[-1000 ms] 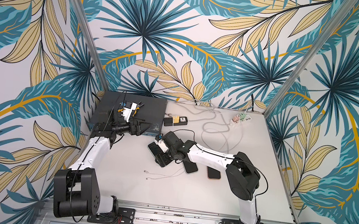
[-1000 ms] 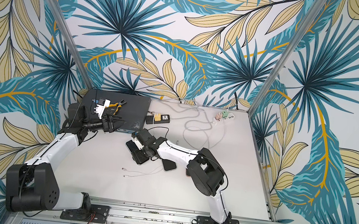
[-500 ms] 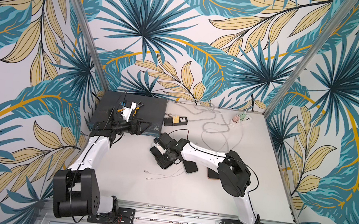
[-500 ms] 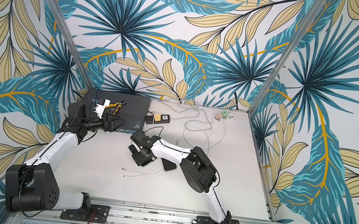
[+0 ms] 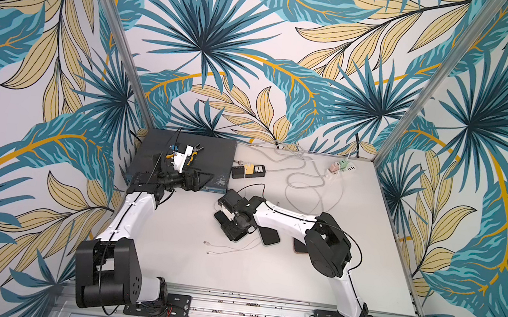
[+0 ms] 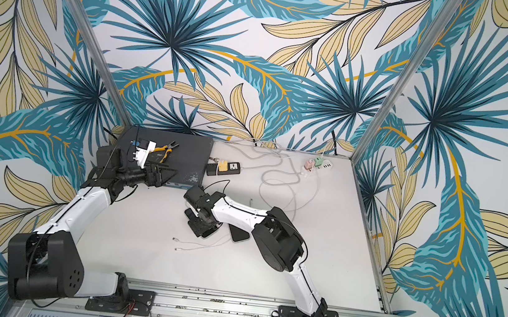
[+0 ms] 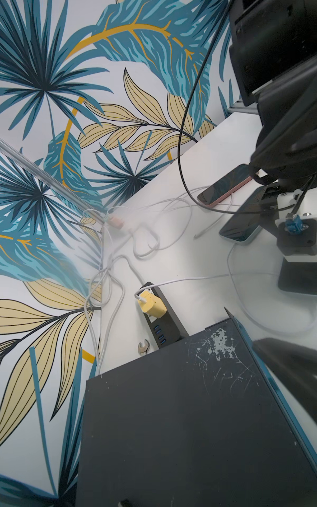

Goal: Unplug the charging cable from the phone
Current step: Place the phone at the center of the board, then reset both arms

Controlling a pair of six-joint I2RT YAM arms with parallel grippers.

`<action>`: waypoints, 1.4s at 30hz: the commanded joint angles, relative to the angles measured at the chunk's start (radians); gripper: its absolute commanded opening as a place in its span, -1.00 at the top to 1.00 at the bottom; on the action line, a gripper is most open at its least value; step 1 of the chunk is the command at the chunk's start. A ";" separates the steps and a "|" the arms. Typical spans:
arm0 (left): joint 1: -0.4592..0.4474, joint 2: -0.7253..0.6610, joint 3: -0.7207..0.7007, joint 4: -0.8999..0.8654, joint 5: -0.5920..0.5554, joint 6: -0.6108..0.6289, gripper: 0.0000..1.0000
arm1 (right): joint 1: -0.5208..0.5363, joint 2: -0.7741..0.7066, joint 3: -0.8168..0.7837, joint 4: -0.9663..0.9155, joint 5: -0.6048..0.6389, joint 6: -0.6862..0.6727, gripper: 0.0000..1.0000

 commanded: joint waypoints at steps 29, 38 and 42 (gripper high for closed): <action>0.008 -0.033 -0.070 0.097 -0.214 0.092 -1.00 | -0.179 -0.312 -0.323 0.326 -0.014 0.034 -0.99; 0.007 -0.042 -0.348 0.483 -0.401 0.160 -1.00 | -0.528 -0.645 -0.711 0.665 -0.024 0.027 -0.99; 0.007 -0.012 -0.467 0.719 -0.451 0.124 -1.00 | -0.658 -0.736 -0.844 0.794 0.016 -0.007 -0.99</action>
